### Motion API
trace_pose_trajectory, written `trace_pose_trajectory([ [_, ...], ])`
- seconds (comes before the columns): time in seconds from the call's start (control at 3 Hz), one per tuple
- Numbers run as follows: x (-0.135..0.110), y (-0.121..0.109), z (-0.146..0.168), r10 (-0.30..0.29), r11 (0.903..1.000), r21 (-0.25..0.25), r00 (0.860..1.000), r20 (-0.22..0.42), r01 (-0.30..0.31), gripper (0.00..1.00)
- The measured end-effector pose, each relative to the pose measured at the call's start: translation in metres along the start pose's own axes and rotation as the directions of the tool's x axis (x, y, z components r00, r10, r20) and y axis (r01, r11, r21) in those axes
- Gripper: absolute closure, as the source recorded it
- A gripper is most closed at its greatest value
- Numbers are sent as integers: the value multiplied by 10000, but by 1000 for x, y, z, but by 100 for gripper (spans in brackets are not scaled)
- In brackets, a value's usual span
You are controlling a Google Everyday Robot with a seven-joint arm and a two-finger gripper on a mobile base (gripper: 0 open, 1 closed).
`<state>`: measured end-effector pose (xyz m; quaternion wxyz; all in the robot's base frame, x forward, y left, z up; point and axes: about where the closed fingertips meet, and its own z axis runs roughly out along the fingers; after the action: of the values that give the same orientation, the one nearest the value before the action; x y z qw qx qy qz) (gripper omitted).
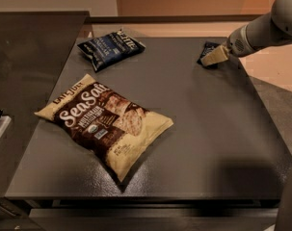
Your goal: Pick rxbar blueberry
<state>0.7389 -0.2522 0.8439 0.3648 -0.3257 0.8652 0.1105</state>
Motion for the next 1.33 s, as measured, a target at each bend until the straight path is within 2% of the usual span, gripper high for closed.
trace_pose_trajectory([
  [0.67,0,1,-5,-80,10000,7,10000,-42,80,88],
  [1.0,0,3,-7,-115,9999,18,9999,-64,115,100],
  [1.33,-3,5,-12,-190,9998,32,9998,-11,190,100],
])
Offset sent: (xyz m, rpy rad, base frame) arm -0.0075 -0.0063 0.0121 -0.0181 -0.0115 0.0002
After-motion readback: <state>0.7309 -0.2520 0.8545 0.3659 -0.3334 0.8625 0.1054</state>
